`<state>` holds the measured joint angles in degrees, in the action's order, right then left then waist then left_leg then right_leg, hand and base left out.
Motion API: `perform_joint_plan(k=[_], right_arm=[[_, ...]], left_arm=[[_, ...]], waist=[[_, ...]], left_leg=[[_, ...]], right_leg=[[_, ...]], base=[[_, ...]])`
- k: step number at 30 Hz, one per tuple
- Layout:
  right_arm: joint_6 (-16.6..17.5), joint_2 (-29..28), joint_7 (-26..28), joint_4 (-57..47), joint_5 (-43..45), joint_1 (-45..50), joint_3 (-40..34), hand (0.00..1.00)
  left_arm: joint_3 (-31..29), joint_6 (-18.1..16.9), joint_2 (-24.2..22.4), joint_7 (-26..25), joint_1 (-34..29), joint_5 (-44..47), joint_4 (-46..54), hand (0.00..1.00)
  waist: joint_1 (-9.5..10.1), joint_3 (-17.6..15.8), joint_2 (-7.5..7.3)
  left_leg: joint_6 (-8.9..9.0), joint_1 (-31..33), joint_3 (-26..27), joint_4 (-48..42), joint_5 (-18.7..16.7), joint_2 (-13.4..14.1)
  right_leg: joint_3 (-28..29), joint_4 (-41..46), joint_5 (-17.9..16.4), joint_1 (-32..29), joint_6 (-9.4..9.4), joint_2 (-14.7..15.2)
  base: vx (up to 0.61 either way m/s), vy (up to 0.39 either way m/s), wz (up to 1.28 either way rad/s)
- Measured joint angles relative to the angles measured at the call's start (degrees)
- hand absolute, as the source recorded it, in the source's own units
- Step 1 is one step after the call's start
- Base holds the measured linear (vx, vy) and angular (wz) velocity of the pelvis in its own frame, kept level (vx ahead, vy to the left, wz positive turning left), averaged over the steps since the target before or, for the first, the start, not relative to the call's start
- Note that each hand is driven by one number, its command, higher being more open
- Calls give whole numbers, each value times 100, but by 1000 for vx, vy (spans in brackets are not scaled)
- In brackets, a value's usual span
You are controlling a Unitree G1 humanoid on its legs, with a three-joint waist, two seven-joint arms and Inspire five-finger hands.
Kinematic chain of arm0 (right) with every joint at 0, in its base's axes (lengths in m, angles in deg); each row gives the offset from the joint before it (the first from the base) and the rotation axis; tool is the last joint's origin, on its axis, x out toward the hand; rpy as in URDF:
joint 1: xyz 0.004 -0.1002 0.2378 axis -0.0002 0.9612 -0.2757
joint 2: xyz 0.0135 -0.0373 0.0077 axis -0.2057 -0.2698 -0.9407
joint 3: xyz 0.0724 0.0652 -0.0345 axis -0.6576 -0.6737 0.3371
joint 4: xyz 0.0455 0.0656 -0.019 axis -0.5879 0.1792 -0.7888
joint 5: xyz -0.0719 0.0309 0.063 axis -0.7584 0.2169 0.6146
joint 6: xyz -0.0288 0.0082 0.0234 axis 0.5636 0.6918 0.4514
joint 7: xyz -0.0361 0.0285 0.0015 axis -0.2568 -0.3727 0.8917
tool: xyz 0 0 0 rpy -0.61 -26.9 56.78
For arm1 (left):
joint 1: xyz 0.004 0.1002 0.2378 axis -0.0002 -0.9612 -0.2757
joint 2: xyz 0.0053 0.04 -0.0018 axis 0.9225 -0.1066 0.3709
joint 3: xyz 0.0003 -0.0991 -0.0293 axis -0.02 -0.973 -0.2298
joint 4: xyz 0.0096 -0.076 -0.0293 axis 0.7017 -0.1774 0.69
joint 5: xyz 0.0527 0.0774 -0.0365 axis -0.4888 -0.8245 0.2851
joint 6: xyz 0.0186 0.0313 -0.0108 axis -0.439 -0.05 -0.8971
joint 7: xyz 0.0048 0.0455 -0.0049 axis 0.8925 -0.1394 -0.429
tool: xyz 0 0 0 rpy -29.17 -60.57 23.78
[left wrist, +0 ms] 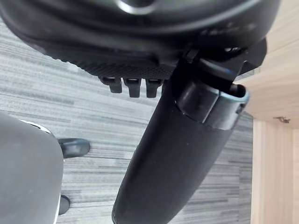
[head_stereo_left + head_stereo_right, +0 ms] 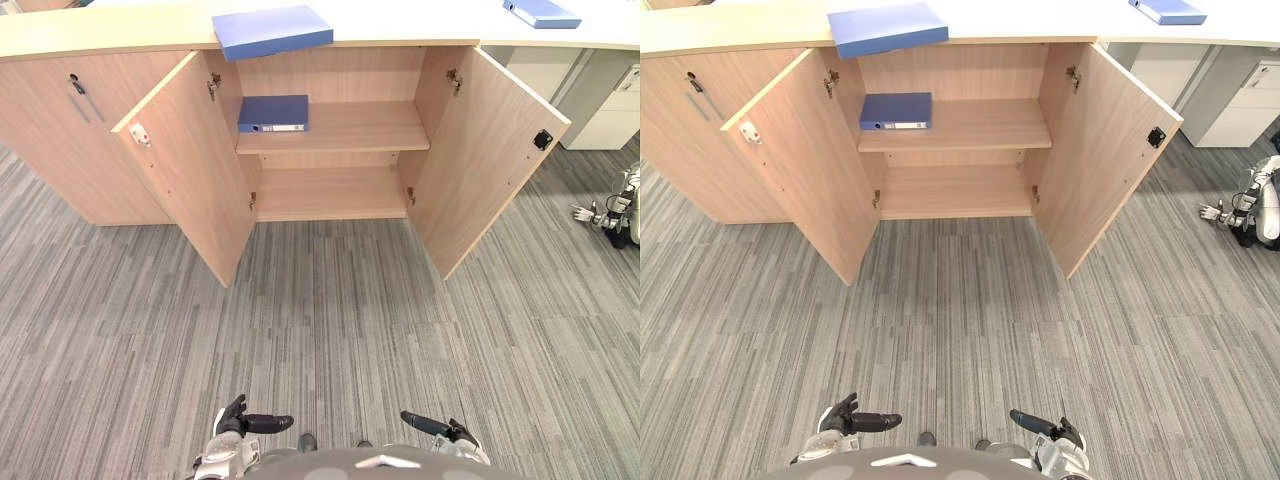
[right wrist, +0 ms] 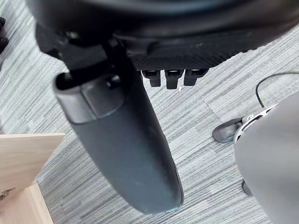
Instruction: Walk over to the cabinet, pick up the folder, carry it to the office cabinet, place the folder inside the office cabinet, then close the office cabinet door
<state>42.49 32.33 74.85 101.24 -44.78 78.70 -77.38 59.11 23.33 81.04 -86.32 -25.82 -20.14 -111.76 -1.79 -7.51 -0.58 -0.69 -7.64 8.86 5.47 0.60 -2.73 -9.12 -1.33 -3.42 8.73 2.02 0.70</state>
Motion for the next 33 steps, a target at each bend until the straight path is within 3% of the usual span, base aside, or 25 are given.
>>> perform_joint_plan(k=[24,33], right_arm=[[-54,44,115,7,-185,-45,165,100],[-80,119,177,-29,-180,-128,379,100]], left_arm=[[43,6,6,69,42,-168,-35,100],[288,74,63,164,186,-168,-80,100]], waist=[[-3,-1,-1],[9,-42,14]], left_leg=[[48,13,197,0,-57,21],[-76,369,678,-50,-293,70]], right_leg=[[107,-51,1,-13,-2,-24],[574,47,9,-568,4,-73]], base=[[-8,-1,-2],[-1,5,-28]])
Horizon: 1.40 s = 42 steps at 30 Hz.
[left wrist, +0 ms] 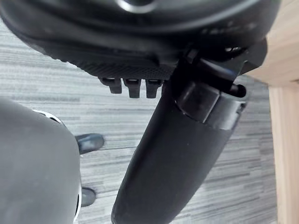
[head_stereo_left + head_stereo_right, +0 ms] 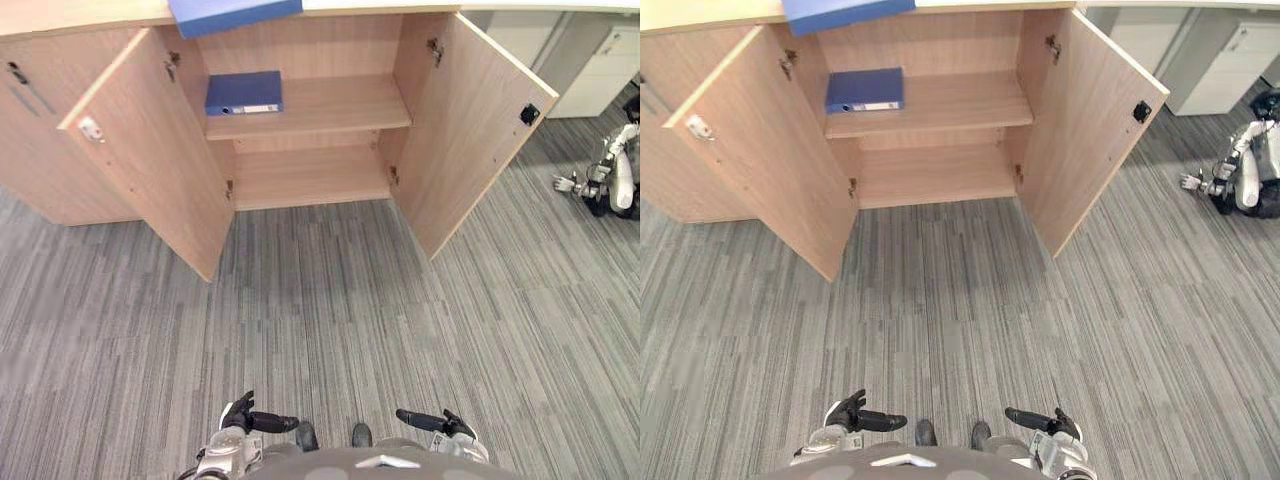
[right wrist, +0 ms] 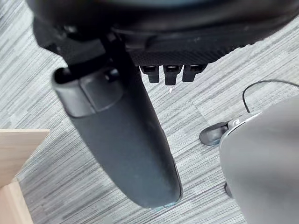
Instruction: Walk over to the cabinet, pick up the folder, carry it to the office cabinet, place the folder inside the office cabinet, then close the office cabinet door
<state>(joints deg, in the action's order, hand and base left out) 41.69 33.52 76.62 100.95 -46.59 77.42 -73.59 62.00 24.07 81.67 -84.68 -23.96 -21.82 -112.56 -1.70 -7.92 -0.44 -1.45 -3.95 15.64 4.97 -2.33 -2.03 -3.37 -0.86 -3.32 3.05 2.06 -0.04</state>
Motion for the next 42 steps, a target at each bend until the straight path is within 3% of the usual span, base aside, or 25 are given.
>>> perform_joint_plan(k=[2,4,6,7,9,11,14,15,16,17,18,19,20,22,25,28,30,32,33,35,36,39,40,41,42], right_arm=[[-4,-1,-2,-57,1,-44,-3,100],[-9,17,-2,-138,21,-51,-20,100],[-3,26,1,-249,25,-70,-11,100],[1,23,13,-297,27,-82,-11,100],[59,29,32,-432,54,-145,9,100],[68,63,44,-435,71,-224,33,100],[118,130,52,-506,247,-329,56,100],[137,126,43,-584,236,-333,74,100],[161,109,32,-596,243,-224,208,100],[166,115,39,-593,271,-165,200,100],[150,171,31,-564,274,-191,176,100],[159,159,33,-532,237,-186,116,100],[156,136,34,-531,234,-177,94,100],[109,47,35,-638,242,-79,32,100],[116,29,34,-779,247,-36,269,100],[106,-58,45,-866,247,-30,241,100],[98,-105,20,-868,250,-15,217,100],[97,-149,11,-867,250,42,213,100],[92,-148,-3,-849,249,96,210,100],[79,-162,-3,-784,248,106,208,100],[71,-199,-3,-696,248,148,190,100],[28,-282,18,-558,232,152,-27,100],[29,-272,26,-566,225,151,-23,100],[29,-248,40,-628,221,156,-10,100],[47,-222,59,-675,220,161,-4,100]], left_arm=[[40,-2,20,1,42,3,11,100],[55,-9,23,2,71,9,40,100],[153,-16,31,-3,71,12,41,100],[180,-18,42,-7,77,14,54,100],[191,-5,60,-15,142,23,40,100],[162,-6,51,-36,185,23,39,100],[160,-3,28,-43,224,20,28,100],[166,-4,61,-37,197,14,16,100],[169,-2,107,-22,170,9,-23,100],[165,-4,115,-19,155,-1,-37,100],[153,-15,-1,-24,183,-2,-75,100],[136,-20,-78,2,188,-2,-71,100],[67,-10,-113,33,185,-37,-60,100],[-443,-21,-247,64,180,-97,72,100],[-766,-95,-387,0,185,-104,450,100],[-757,-147,-477,-27,259,-107,564,100],[-738,-163,-494,-35,294,-110,608,100],[-712,-187,-506,-45,274,-111,654,100],[-689,-217,-503,-48,264,-111,648,100],[-678,-227,-502,-49,268,-113,535,100],[-633,-192,-434,-42,282,-113,467,100],[-522,-128,-312,-29,284,-109,373,100],[-511,-118,-300,-21,283,-110,317,100],[-492,-95,-294,-20,271,-109,272,100],[-455,-85,-285,-20,257,-109,218,100]], waist=[[2,-55,-3],[-2,-151,28],[-1,-211,68],[-4,-239,70],[-13,-365,67],[-17,-451,129],[-61,-602,334],[-134,-615,368],[-211,-571,214],[-228,-544,165],[-192,-534,292],[-188,-539,281],[-191,-539,285],[-196,-541,283],[-105,-541,281],[67,-507,314],[126,-509,280],[131,-428,178],[132,-361,171],[159,-250,103],[141,-126,-22],[164,-20,-180],[166,-19,-182],[144,-23,-168],[108,-22,-116]], left_leg=[[-38,205,102,-342,-259,4],[-100,310,118,-850,-623,-48],[-139,230,116,-1028,-770,-104],[-167,168,102,-1055,-789,-127],[-323,-67,-60,-1066,-987,-178],[-299,-235,-174,-994,-1071,-94],[-184,-558,-259,-745,-1159,285],[-71,-640,-325,-671,-1191,416],[93,-721,-440,-662,-1233,353],[212,-827,-511,-656,-1304,370],[353,-879,-516,-726,-1321,551],[546,-854,-512,-993,-1206,577],[619,-800,-503,-1258,-1164,604],[762,-88,-476,-3531,-1030,922],[682,925,55,-5644,-1160,1601],[579,1523,434,-5398,-1381,1824],[565,1704,591,-4627,-1427,1707],[577,1849,540,-3486,-1258,1409],[555,1910,404,-2740,-951,1212],[402,1858,224,-2433,-230,986],[314,1833,307,-2474,-324,833],[119,1569,610,-2628,-665,722],[71,1350,701,-2570,-738,681],[13,1019,743,-2381,-827,606],[39,807,734,-2238,-927,586]], right_leg=[[84,458,-250,-300,73,63],[60,1631,-813,-719,220,242],[-33,2869,-1033,-1169,268,393],[-81,3351,-1034,-1366,260,457],[-242,4547,-1327,-1916,-7,614],[-349,4482,-1524,-2137,-2,553],[-546,3642,-1468,-2493,-12,114],[-598,2920,-1134,-2581,-5,-38],[-538,2293,-440,-2609,-128,2],[-531,2342,10,-2563,-347,31],[-661,2574,-192,-2542,-497,-52],[-713,2601,-401,-2401,-571,-36],[-737,2579,-457,-2282,-608,-35],[-726,2247,-595,-1561,-648,-21],[-718,1884,-714,-817,-699,-69],[-563,1568,-846,-318,-648,-93],[-505,1392,-878,-3,-592,13],[-466,1216,-995,199,-392,200],[-429,1115,-1069,270,-266,273],[-269,1068,-1208,374,-36,425],[-188,1068,-1240,382,41,608],[81,1728,-1218,220,145,854],[203,2383,-1190,12,190,889],[288,3495,-982,-399,369,975],[333,4322,-1017,-775,388,986]], base=[[66,44,-25],[80,53,-9],[120,114,1],[204,142,16],[227,82,30],[248,8,26],[319,-62,18],[396,-137,50],[436,-162,62],[510,-188,52],[533,-213,33],[527,-212,24],[506,-219,31],[537,-217,33],[384,-142,10],[281,-22,-31],[258,75,-24],[239,127,-11],[211,140,-13],[342,215,-32],[493,291,-31],[405,245,-38],[492,334,-51],[381,272,-41],[448,293,-25]])
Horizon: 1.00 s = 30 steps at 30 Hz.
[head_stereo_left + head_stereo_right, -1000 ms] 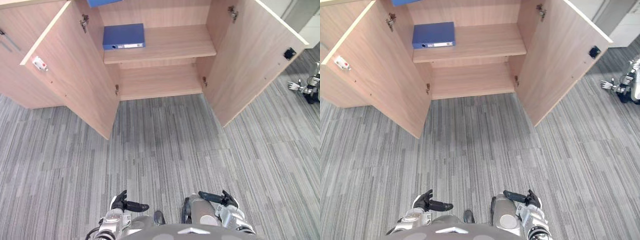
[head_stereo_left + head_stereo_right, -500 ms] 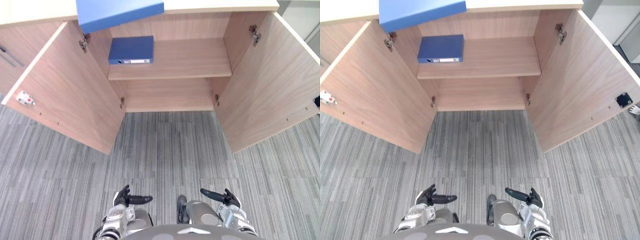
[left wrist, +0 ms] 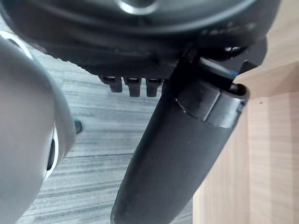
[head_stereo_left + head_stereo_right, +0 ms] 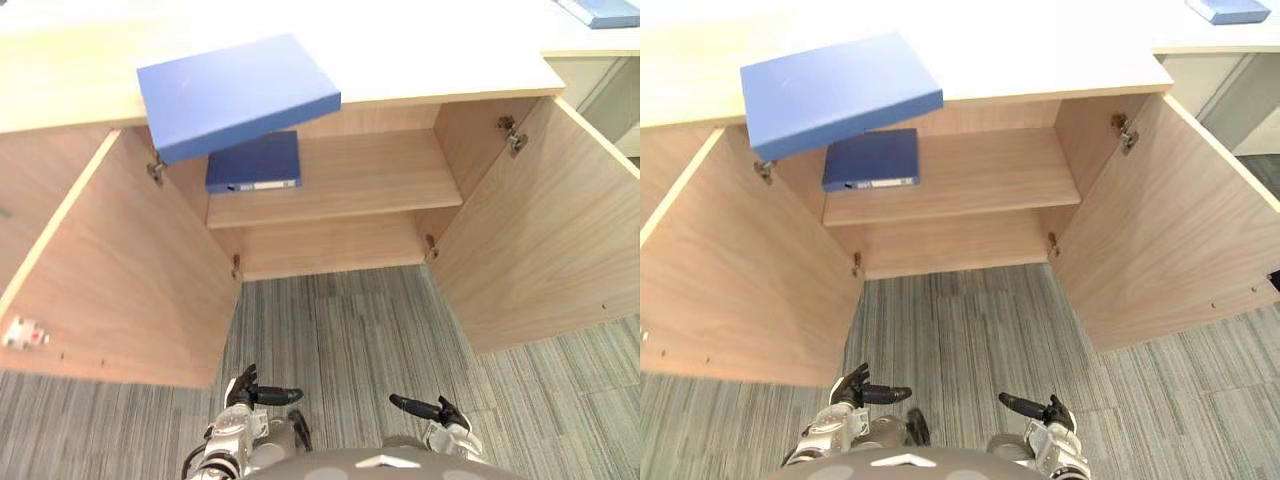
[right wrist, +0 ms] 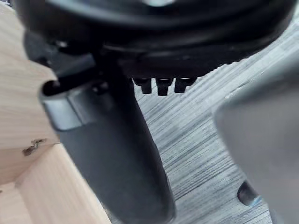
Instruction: Walk over to the cabinet, pick up the folder, carry it to the office cabinet, place the folder inside the office cabinet, then close the office cabinet door
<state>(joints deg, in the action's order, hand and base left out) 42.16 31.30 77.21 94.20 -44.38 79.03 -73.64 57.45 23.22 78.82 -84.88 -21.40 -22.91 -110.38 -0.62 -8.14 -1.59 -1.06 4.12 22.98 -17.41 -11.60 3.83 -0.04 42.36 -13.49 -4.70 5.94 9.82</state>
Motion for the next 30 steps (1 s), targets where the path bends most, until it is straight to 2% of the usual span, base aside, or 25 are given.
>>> perform_joint_plan(k=[1,3,4,6,7,8,9,10,12,13,14,15,16,18,19,21,22,23,24,26,30], right_arm=[[4,1,1,-60,1,-3,2,100],[4,9,4,-101,1,-3,9,100],[11,15,6,-143,1,1,15,100],[17,16,6,-186,2,2,15,100],[30,21,4,-186,3,7,18,100],[43,11,3,-172,2,34,23,100],[41,89,44,-46,1,46,-6,100],[54,175,28,27,3,49,-10,100],[42,201,30,41,10,43,-11,100],[51,197,33,55,8,48,2,100],[52,186,38,67,9,61,5,100],[55,161,39,44,10,103,87,100],[60,161,42,36,9,108,251,100],[60,165,68,36,14,94,249,100],[55,165,65,36,18,94,248,100],[48,183,51,33,26,132,236,100],[44,190,50,29,32,138,234,100],[34,199,45,28,32,151,221,100],[19,141,36,29,32,179,222,100],[8,79,46,33,32,235,185,100],[2,55,60,101,22,257,-16,100]], left_arm=[[-1,8,-7,-1,5,1,-64,100],[-5,17,-23,-2,19,1,-88,100],[-10,17,-27,-5,6,6,-96,100],[-17,18,-58,-15,-1,5,-126,100],[-14,17,-83,-13,-6,3,-139,100],[-13,17,-66,-5,-5,3,-146,100],[-35,22,-137,6,27,-2,-248,100],[-111,9,-284,13,3,-5,-232,100],[-290,6,-444,14,24,-8,-223,100],[-299,5,-491,28,32,-54,-198,100],[-300,4,-508,45,32,-90,-155,100],[-294,-21,-531,117,29,-100,-18,100],[-301,-14,-534,137,30,-99,126,100],[-313,-12,-537,113,33,-97,194,100],[-314,-11,-536,107,33,-96,204,100],[-313,-6,-558,97,22,-96,208,100],[-309,-5,-556,98,19,-95,193,100],[-308,5,-573,98,21,-96,139,100],[-310,9,-548,86,13,-97,105,100],[-300,13,-522,80,-1,-98,81,100],[-250,13,-465,101,-45,-106,-26,100]], waist=[[-8,-3,6],[-20,-15,27],[-25,-19,42],[-83,-12,77],[-105,-12,83],[-107,22,13],[-107,6,170],[-72,69,319],[-98,53,388],[-110,23,367],[-110,0,332],[-113,-38,242],[-97,-40,197],[-62,-37,210],[-45,-28,222],[2,12,258],[2,22,275],[3,75,323],[-4,135,219],[-6,201,118],[-22,272,145]], left_leg=[[-6,-247,-4,140,-60,-39],[-3,-660,-35,472,-61,-75],[-2,-881,-78,647,-61,-51],[44,-1081,-224,805,-54,48],[248,-1178,-337,891,-57,110],[348,-1222,-388,944,-70,57],[513,-1367,-548,1069,-98,183],[594,-1386,-566,1125,-10,297],[707,-1503,-600,1032,110,425],[721,-1437,-651,583,125,546],[726,-1312,-657,177,122,625],[779,-835,-658,-964,65,848],[755,-320,-579,-1973,-63,1067],[640,65,-360,-2297,-180,1257],[625,123,-282,-2205,-203,1273],[581,142,-261,-1238,-158,1171],[561,116,-281,-899,-27,1129],[678,44,-332,-387,221,1003],[728,-149,-300,-14,302,832],[692,-329,-217,393,441,620],[618,-736,-131,1016,633,359]], right_leg=[[-5,709,-162,-391,-102,-7],[-158,982,-426,-808,-297,-113],[-286,802,-549,-1042,-413,-237],[-472,60,-569,-1310,-427,-448],[-462,-867,-363,-1386,-400,-583],[-404,-1440,61,-1365,-428,-583],[-584,-1483,375,-1169,-686,-707],[-637,-1474,322,-1124,-768,-783],[-828,-1520,196,-868,-938,-827],[-957,-1661,157,-558,-1001,-836],[-983,-1758,149,-389,-1013,-832],[-979,-2001,100,-83,-992,-819],[-1033,-2185,15,82,-987,-831],[-1066,-2256,9,196,-978,-867],[-1048,-2277,6,226,-972,-865],[-995,-2303,-36,312,-894,-823],[-978,-2276,-57,314,-857,-818],[-919,-2194,-122,286,-744,-804],[-861,-2212,-127,280,-662,-690],[-819,-2372,-62,342,-552,-554],[-720,-2796,145,629,-388,-463]], base=[[364,146,-2],[361,48,11],[349,-67,24],[444,-167,45],[399,-190,53],[432,-200,58],[409,-186,45],[396,-187,39],[326,-195,38],[277,-193,56],[219,-176,76],[190,-167,69],[177,-170,54],[88,-67,10],[77,56,-11],[94,117,-21],[76,141,-17],[105,154,-8],[117,152,-6],[108,144,-3],[71,142,-6]])
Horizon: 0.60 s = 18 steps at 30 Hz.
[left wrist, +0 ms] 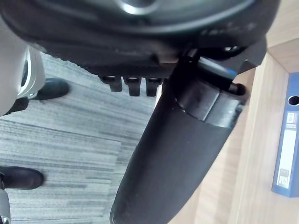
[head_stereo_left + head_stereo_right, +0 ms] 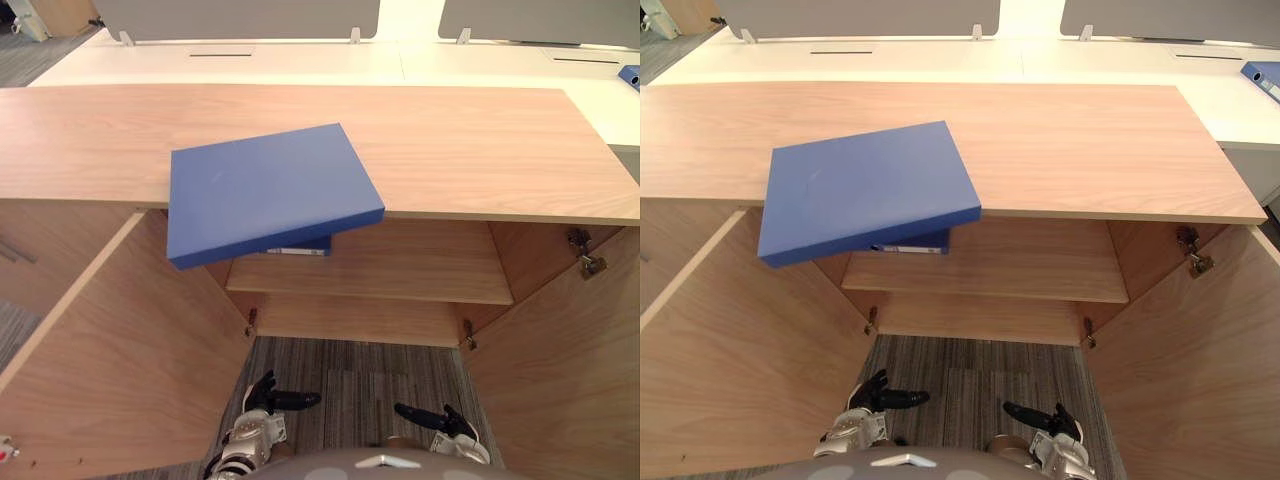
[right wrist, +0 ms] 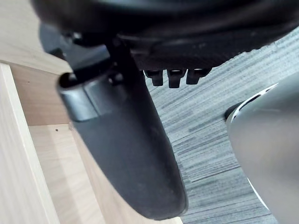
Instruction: Walk over to the cabinet, pick up the folder, carry it to the office cabinet, place the folder inside the office cabinet, then close the office cabinet door
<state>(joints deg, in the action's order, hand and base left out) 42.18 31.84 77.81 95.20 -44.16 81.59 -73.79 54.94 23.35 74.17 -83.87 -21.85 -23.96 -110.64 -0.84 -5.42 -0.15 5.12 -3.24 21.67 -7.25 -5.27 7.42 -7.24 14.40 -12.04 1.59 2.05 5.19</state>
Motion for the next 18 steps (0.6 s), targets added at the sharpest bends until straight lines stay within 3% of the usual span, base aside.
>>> perform_joint_plan(k=[12,16,18], right_arm=[[-7,159,-13,378,-17,-31,-197,100],[8,256,-118,358,-13,-25,-17,100],[46,273,-155,320,-8,-2,86,100]], left_arm=[[729,-15,345,-108,-54,-13,-86,100],[932,-15,490,-329,-366,-18,746,100],[972,-26,617,-478,-694,-16,1826,100]], waist=[[-14,61,46],[-62,43,39],[-38,29,15]], left_leg=[[-123,-368,-352,741,307,-236],[-186,-356,-670,1001,505,-363],[-214,-336,-799,1228,678,-418]], right_leg=[[84,-790,456,418,7,-78],[-63,-847,474,422,38,-6],[-123,-854,491,342,68,17]], base=[[-20,33,0],[-87,2,26],[-118,16,25]])
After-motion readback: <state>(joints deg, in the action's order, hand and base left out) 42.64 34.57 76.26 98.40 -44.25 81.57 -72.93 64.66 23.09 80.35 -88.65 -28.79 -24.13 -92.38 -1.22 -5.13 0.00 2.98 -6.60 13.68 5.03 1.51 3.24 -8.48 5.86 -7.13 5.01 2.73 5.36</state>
